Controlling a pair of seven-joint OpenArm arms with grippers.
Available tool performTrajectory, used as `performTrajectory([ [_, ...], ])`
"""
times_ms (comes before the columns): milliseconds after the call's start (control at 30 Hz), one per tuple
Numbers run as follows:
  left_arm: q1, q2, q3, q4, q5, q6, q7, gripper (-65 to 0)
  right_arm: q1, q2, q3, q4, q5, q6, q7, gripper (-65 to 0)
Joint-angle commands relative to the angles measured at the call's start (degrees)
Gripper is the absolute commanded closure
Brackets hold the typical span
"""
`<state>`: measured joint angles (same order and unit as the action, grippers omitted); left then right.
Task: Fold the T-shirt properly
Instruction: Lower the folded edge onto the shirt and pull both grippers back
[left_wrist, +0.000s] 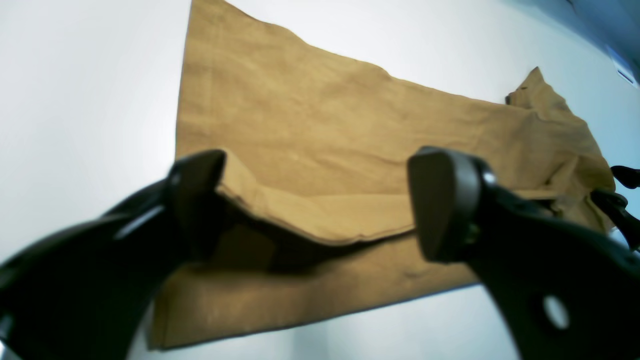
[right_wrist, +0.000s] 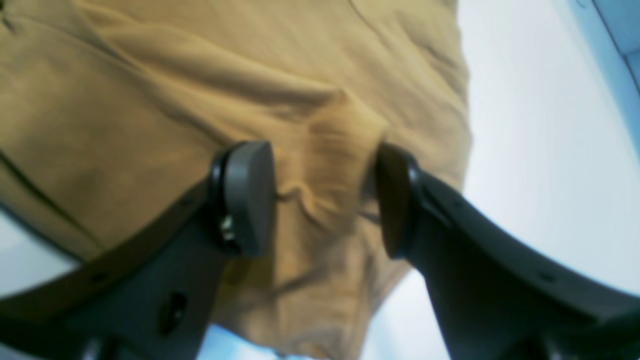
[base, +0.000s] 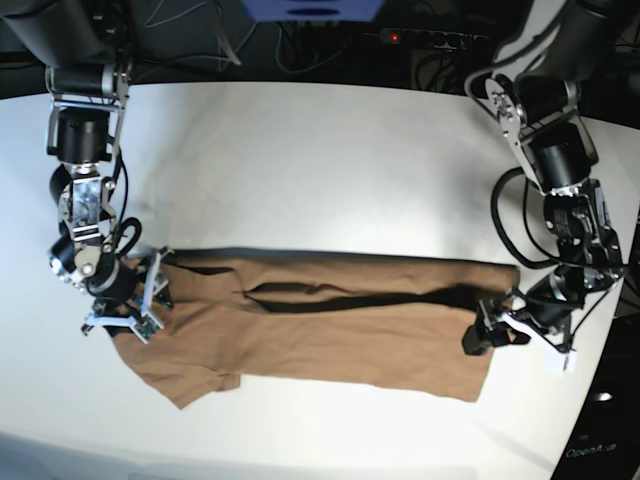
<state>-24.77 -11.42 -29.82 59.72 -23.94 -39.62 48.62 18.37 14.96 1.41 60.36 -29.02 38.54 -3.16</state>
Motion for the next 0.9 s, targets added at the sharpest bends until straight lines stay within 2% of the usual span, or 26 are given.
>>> performTrajectory([
  [0,-1.6,-0.7,0.1,1.3,-1.2,-0.4,-1.3,-61.8,1.5,0.9,0.3,1.1,0.8,-0.5,1.1,-32.9],
  [133,-1.5,-0.4,0.2,1.3,-1.3,-0.4,-0.8,-63.0,1.3,1.4,4.5,1.1,0.8,-0.5,1.1,-32.9],
  [367,2.0,-0.7,6.5,5.0,-1.1,-0.4,-0.8,-63.0,-4.0,1.4,8.4,6.1,0.8,-0.3,1.2,-32.5],
  [433,3.0,-0.7,7.0,7.0,-1.0,-0.4,-0.8,-63.0,-6.8,1.3,8.4,9.7,0.8,-0.3,1.2,-29.0],
  [633,3.6,-0.6,7.0,9.2,-1.0,-0.4,-0.8,-63.0,-11.2,-0.1,7.9,16.7,0.8,-0.3,0.9,-10.0],
  [800,3.6,-0.2,7.0,7.7,-0.8,-0.4,-1.1,-62.5,-11.3,-0.3,7.8,16.9,0.8,-0.3,1.0,-4.8],
  [867,3.6,-0.1,7.0,6.8,-0.8,-0.4,-1.2,-58.4,-10.9,-0.3,7.8,16.9,0.8,-0.2,1.1,-3.6],
])
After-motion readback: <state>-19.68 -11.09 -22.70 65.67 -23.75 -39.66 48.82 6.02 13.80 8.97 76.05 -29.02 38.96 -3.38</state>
